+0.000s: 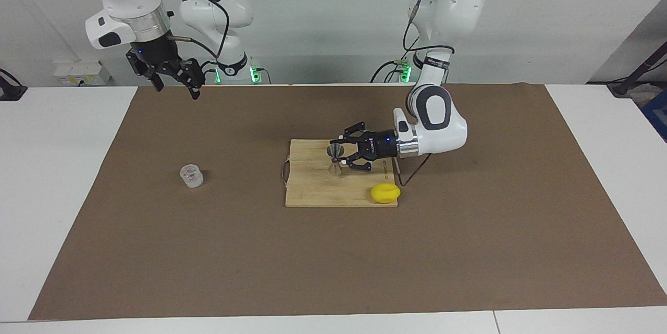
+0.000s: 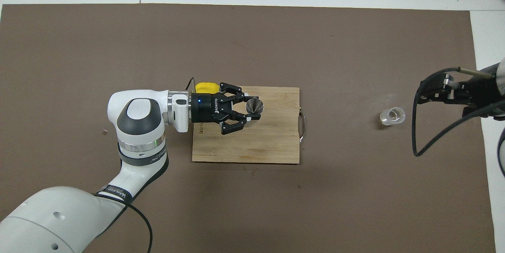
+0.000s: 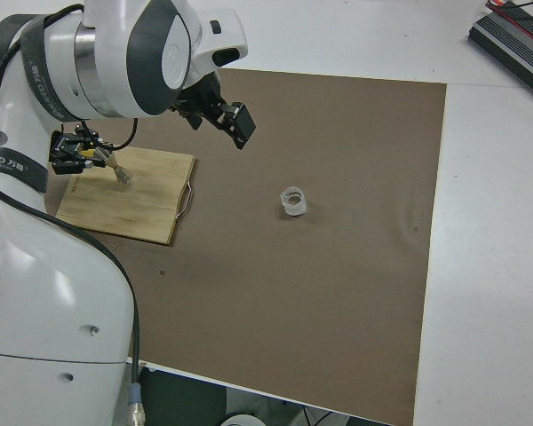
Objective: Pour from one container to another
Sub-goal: 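Lower the metal cup onto the board while the right gripper reaches the glass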
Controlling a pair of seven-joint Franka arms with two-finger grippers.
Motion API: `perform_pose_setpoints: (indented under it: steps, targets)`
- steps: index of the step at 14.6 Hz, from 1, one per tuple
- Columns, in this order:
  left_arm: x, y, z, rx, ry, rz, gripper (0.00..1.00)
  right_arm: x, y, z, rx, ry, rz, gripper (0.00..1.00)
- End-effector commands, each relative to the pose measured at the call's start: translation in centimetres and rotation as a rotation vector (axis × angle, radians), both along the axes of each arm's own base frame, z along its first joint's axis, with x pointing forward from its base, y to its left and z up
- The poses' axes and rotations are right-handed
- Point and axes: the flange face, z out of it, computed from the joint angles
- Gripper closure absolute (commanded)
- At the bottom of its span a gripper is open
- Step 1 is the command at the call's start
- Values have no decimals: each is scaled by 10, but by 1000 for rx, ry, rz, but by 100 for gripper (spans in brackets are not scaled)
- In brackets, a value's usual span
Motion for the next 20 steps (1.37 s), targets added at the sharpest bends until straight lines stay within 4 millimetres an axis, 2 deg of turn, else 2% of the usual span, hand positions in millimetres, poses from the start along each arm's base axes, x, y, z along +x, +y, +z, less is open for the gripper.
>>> perform_pose_setpoints:
  steps: [1,4,7,9,11,13,14,16,20]
  targets:
    - [-14,-7,-13,-1,28,44,60,0,-17,-9,61,-8,-244,5]
    - [-16,-12,-30,-26,22,64,61,8,-32,-27,91,4,-478,4]
    - [-17,-17,-32,-35,2,54,64,21,-66,-57,166,68,-734,4]
    - [-18,-23,-34,-52,-24,62,64,30,-95,-82,214,115,-832,4]
    - [-20,-25,-35,-60,-22,63,63,34,-112,-112,251,153,-882,4]
    - [-21,-25,-37,-57,-34,59,49,41,-144,-149,296,219,-949,4]
    - [-21,-23,-37,-55,-41,62,41,45,-150,-163,313,236,-956,3]
    - [-20,-22,-38,-49,-44,63,0,51,-154,-190,318,244,-956,4]
    - [-23,-18,-42,-40,-38,55,0,53,-185,-253,397,266,-1029,4]
